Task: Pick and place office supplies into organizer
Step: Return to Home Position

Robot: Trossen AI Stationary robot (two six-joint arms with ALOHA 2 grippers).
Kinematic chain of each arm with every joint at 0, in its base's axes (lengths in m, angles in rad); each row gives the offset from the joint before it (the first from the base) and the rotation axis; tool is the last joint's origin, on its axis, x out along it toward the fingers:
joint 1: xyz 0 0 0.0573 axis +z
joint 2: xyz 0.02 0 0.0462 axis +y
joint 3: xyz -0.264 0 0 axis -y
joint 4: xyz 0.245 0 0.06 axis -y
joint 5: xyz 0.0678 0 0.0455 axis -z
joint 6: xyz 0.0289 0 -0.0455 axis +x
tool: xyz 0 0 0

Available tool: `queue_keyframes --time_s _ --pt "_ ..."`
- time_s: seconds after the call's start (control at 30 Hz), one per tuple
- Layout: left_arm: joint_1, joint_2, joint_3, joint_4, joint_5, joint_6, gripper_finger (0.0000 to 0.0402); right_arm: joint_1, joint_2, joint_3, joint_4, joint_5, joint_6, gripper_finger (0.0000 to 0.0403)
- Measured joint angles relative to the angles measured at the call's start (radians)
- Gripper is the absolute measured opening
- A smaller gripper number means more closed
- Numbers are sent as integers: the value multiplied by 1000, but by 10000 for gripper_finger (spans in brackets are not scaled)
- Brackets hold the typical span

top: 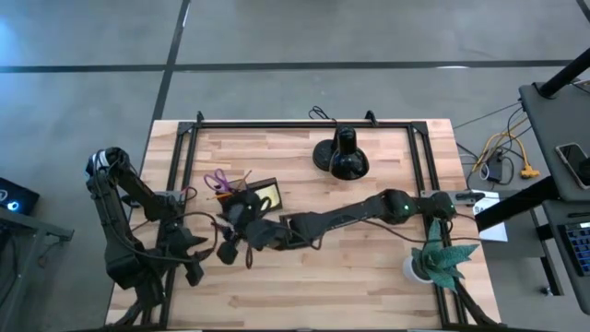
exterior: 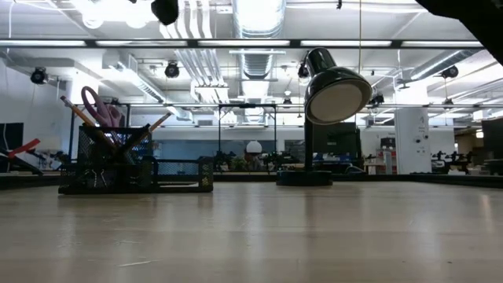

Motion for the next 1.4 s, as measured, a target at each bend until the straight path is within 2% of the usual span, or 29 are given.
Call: queue_keyframes --time_s 0.1,0.2,0.43,0.53,0.63,0.8,0.9,1.03,1.23,1.4 --pt "0 0 4 45 -74 0 148 -14 -12 0 -25 -149 82 103" --pt "0 0 22 76 -125 1 148 -32 -47 0 -60 -298 92 100" --pt "0 -1 73 92 -175 3 148 -83 -102 1 -64 -628 211 91" --pt "0 -2 91 113 -268 1 148 -105 -102 0 -65 -769 260 92" --pt "0 -7 112 138 -383 -20 148 -116 -104 0 -65 -845 265 95" --pt "-3 -14 156 147 -408 17 148 -117 -112 0 -68 -855 257 93" --pt "-21 -22 167 192 -403 140 148 -116 -118 0 -59 -806 270 88" --pt "-42 -62 167 228 -343 332 148 -115 -119 0 -59 -762 275 87" --pt "-86 -130 167 247 -193 511 148 -105 -109 0 -60 -704 331 91" --pt "-125 -154 151 286 -162 642 148 -80 -90 0 -62 -685 366 91"
